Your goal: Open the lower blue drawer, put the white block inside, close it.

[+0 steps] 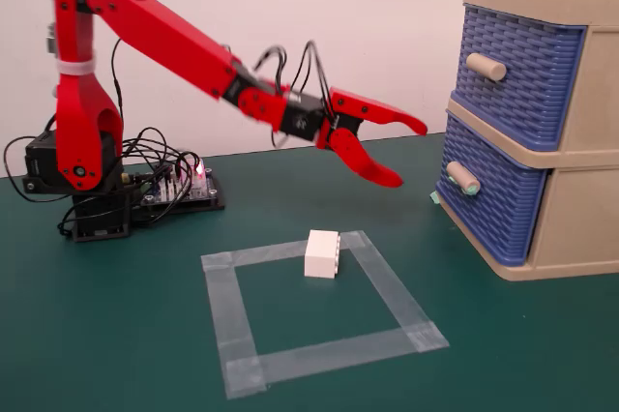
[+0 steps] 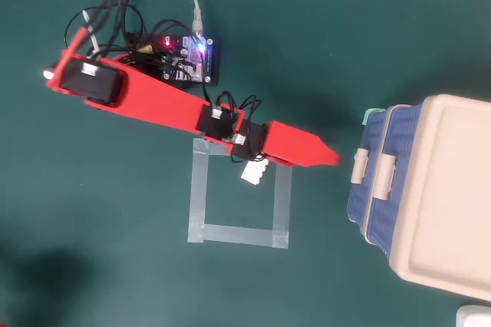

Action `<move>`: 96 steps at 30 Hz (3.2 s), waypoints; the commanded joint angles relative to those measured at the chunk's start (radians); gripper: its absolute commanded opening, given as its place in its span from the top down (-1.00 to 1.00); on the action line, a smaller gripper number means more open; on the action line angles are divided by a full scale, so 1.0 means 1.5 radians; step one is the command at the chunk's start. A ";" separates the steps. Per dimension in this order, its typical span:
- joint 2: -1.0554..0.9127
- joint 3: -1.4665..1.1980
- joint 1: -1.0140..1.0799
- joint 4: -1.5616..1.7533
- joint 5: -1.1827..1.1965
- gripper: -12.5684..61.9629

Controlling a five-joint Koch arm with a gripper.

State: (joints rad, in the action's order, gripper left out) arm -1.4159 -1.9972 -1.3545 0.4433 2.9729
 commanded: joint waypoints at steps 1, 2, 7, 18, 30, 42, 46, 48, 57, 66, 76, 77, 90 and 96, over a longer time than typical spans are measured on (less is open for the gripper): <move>0.037 0.017 -0.015 0.192 0.044 -0.18; 0.063 0.021 -0.019 0.215 0.042 -0.17; 0.170 0.106 -0.025 0.230 0.041 -0.16; 0.313 0.316 -0.045 0.177 -0.006 0.15; 0.322 0.332 -0.037 0.083 0.002 0.87; -0.002 -0.135 0.004 0.082 0.127 0.87; -0.034 -0.197 0.019 0.083 0.129 0.86; -0.038 -0.210 0.035 0.083 0.128 0.67; -0.298 -0.264 0.040 -0.072 0.126 -0.26; -0.372 0.059 0.147 -1.033 0.088 -0.25; -0.069 0.271 0.152 -1.027 0.034 -0.25; -0.058 0.276 0.151 -1.018 0.035 -0.25; 0.057 0.276 0.144 -0.960 0.036 -0.25; 0.065 0.276 0.141 -0.983 0.033 0.30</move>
State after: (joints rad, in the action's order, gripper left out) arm -1.3054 -1.5923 -1.1336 -1.0048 3.0219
